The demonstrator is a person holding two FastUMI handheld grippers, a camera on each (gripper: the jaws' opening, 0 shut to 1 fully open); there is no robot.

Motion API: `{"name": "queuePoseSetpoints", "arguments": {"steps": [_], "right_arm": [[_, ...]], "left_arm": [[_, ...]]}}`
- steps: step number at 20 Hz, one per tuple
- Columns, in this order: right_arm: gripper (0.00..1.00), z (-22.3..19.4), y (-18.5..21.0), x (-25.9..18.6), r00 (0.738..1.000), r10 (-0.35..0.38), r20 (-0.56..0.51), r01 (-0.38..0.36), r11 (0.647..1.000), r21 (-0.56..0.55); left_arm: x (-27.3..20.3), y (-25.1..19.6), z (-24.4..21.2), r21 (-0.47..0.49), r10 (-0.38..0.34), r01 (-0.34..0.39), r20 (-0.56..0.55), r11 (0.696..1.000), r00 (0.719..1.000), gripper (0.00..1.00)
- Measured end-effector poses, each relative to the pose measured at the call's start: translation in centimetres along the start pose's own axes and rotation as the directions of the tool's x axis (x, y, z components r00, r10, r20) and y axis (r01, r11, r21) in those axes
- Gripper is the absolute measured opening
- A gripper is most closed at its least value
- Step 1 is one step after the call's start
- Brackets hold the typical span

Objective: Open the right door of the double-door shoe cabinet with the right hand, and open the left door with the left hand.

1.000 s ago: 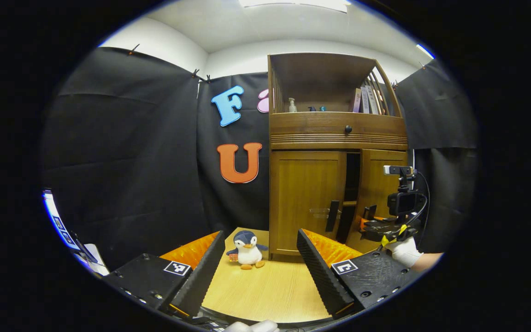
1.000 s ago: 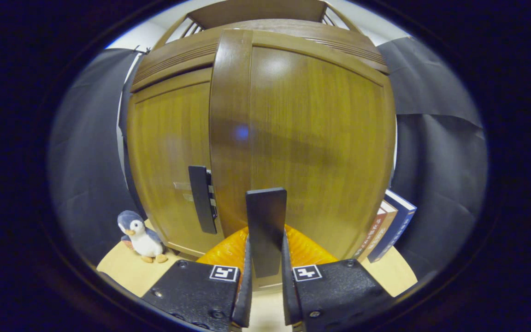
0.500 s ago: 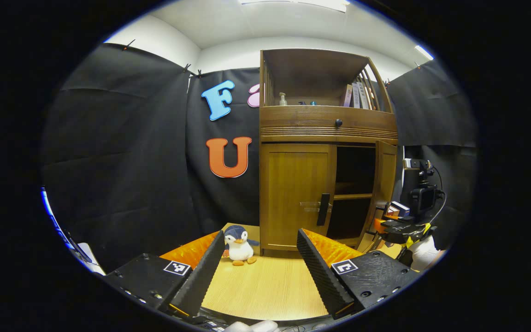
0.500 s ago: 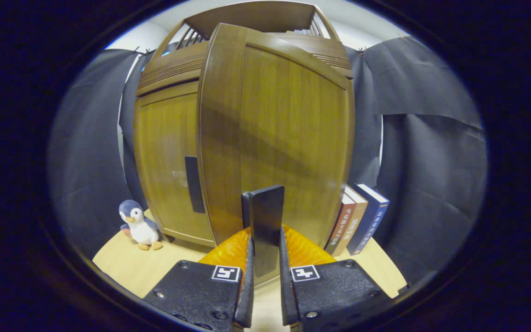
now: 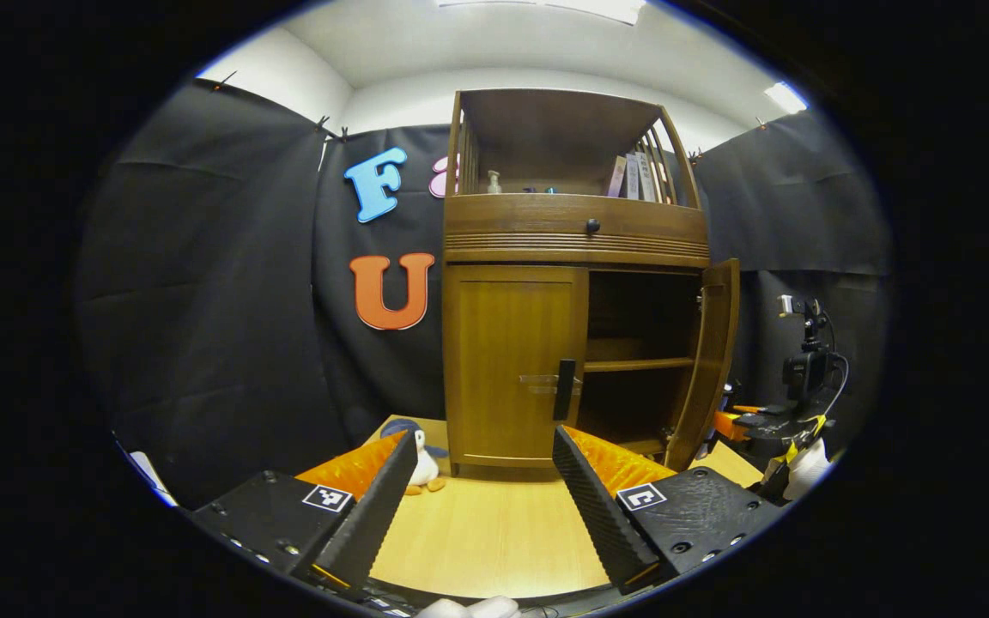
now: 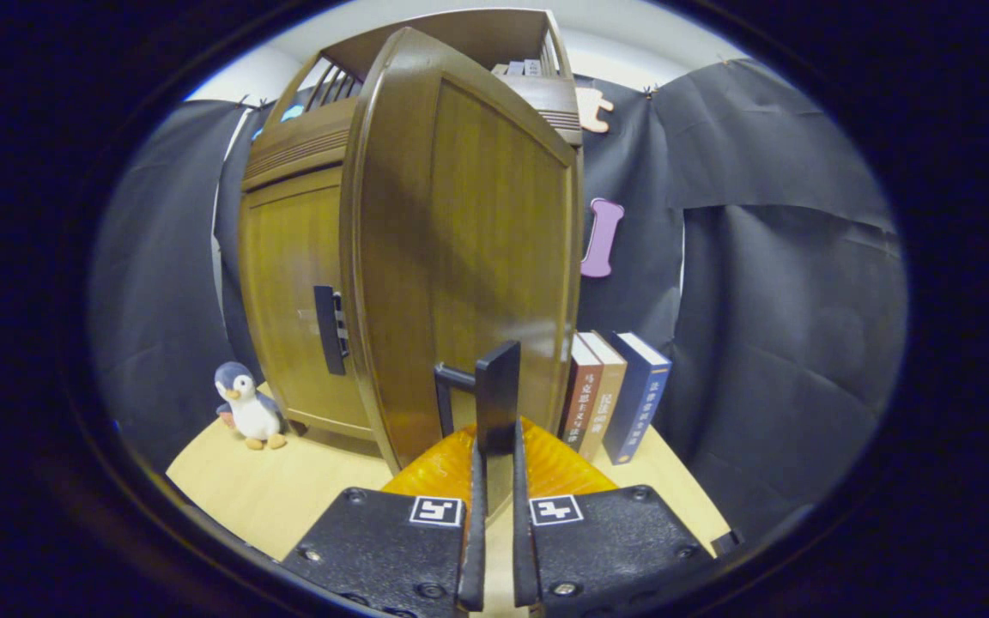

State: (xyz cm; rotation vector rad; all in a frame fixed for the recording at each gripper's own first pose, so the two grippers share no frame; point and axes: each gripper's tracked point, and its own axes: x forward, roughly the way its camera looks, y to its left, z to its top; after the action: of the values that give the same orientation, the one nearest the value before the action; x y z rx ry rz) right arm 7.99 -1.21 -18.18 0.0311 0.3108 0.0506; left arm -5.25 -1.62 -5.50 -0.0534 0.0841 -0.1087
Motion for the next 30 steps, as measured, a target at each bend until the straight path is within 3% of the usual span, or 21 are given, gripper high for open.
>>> {"name": "queuePoseSetpoints", "arguments": {"steps": [2, 9, 21, 22, 25, 30], "right_arm": [[0.13, 0.0, -1.8, -0.3, 1.0, -0.021, 0.001, 0.021, 1.0, -0.002], [0.05, 0.0, -7.7, -0.5, 1.0, -0.021, -0.004, 0.021, 1.0, -0.012], [0.04, 0.4, -12.8, 0.1, 0.987, 0.16, -0.006, -0.16, 0.987, -0.029], [0.04, 0.5, -13.1, 0.2, 0.985, 0.175, -0.006, -0.175, 0.984, -0.032], [0.04, 0.6, -14.0, 0.3, 0.975, 0.223, -0.011, -0.224, 0.974, -0.036], [0.04, 0.6, -13.7, 0.5, 0.973, 0.228, -0.015, -0.229, 0.971, -0.07]], "left_arm": [[0.3, -1.4, 0.0, 0.009, -0.013, 0.013, -0.001, 1.0, 1.0, 0.96], [0.7, -6.0, 0.8, 0.004, -0.013, 0.013, 0.001, 1.0, 1.0, 0.96], [-0.3, -12.6, 0.9, 0.015, 0.067, -0.067, -0.003, 0.998, 0.998, 0.96], [-0.4, -13.1, 0.9, 0.012, 0.075, -0.075, -0.003, 0.997, 0.997, 1.0], [-0.6, -14.4, 1.0, 0.007, 0.094, -0.094, 0.002, 0.996, 0.996, 0.96], [-0.9, -15.6, 0.8, 0.003, 0.119, -0.119, 0.005, 0.993, 0.993, 0.95]]}}
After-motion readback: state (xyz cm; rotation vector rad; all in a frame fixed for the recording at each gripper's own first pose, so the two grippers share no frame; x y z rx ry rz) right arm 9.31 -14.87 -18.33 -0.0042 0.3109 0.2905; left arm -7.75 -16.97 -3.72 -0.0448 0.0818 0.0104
